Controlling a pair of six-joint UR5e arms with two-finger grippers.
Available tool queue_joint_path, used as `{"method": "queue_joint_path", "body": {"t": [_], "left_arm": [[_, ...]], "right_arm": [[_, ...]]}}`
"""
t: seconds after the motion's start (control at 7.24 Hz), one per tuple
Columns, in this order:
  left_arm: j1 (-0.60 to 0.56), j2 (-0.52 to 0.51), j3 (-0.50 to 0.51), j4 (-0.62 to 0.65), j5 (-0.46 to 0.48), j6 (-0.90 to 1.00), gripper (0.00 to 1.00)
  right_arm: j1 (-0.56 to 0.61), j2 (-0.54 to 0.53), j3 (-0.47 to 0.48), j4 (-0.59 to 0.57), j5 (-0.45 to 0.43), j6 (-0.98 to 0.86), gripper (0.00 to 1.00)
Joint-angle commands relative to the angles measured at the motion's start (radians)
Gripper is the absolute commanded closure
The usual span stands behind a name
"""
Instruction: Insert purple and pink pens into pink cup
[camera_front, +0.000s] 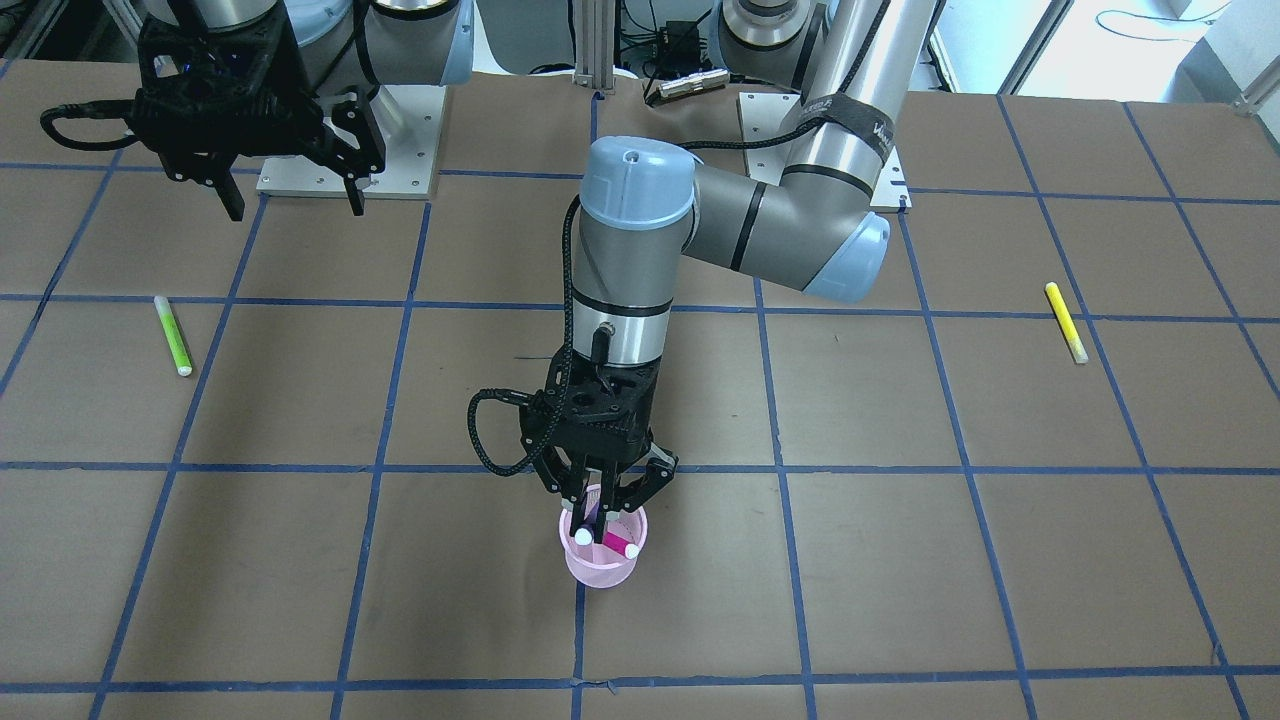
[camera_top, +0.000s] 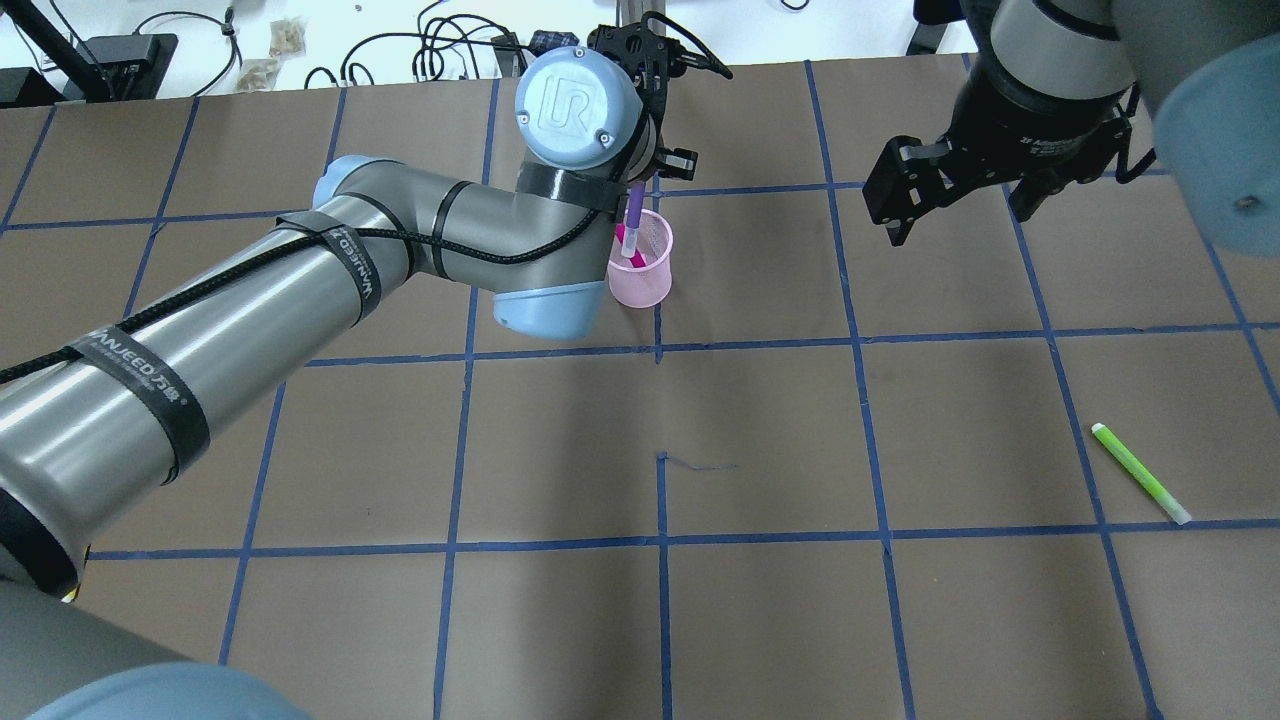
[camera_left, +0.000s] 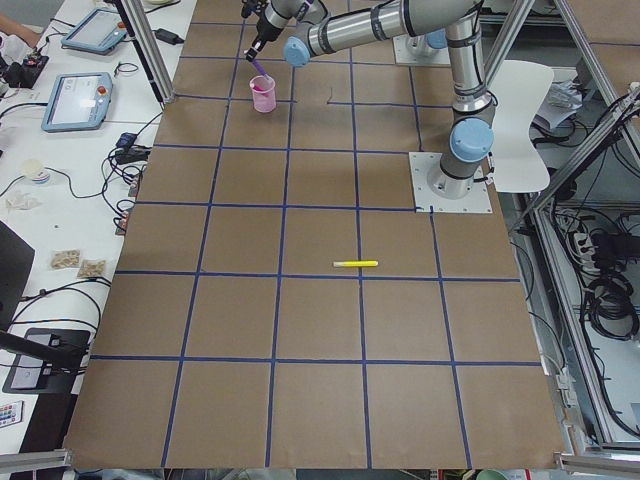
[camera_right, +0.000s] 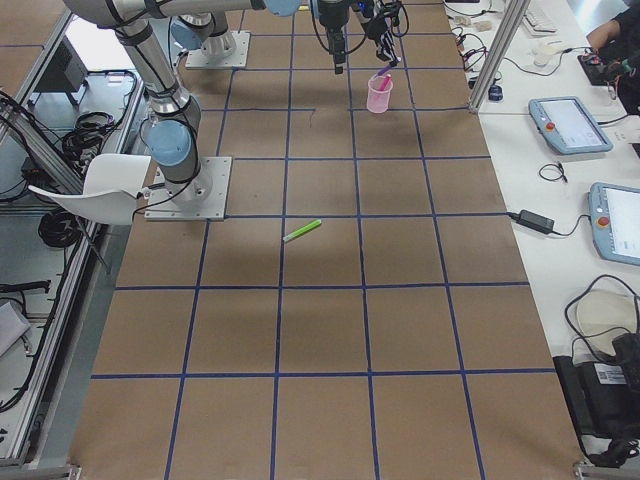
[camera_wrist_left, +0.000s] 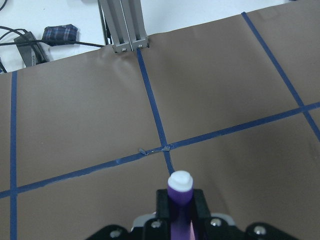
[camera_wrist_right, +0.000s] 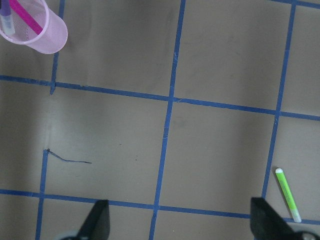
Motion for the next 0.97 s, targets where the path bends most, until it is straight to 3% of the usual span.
{"method": "queue_joint_path", "body": {"t": [0.0, 0.83], "left_arm": [[0.000, -0.003, -0.022, 0.049, 0.001, 0.008, 0.99], [0.000, -0.028, -0.059, 0.144, 0.004, 0.022, 0.99]], "right_arm": [[0.001, 0.003, -0.001, -0.001, -0.001, -0.007, 0.00], [0.003, 0.009, -0.004, -0.003, -0.004, -0.005, 0.00]]}}
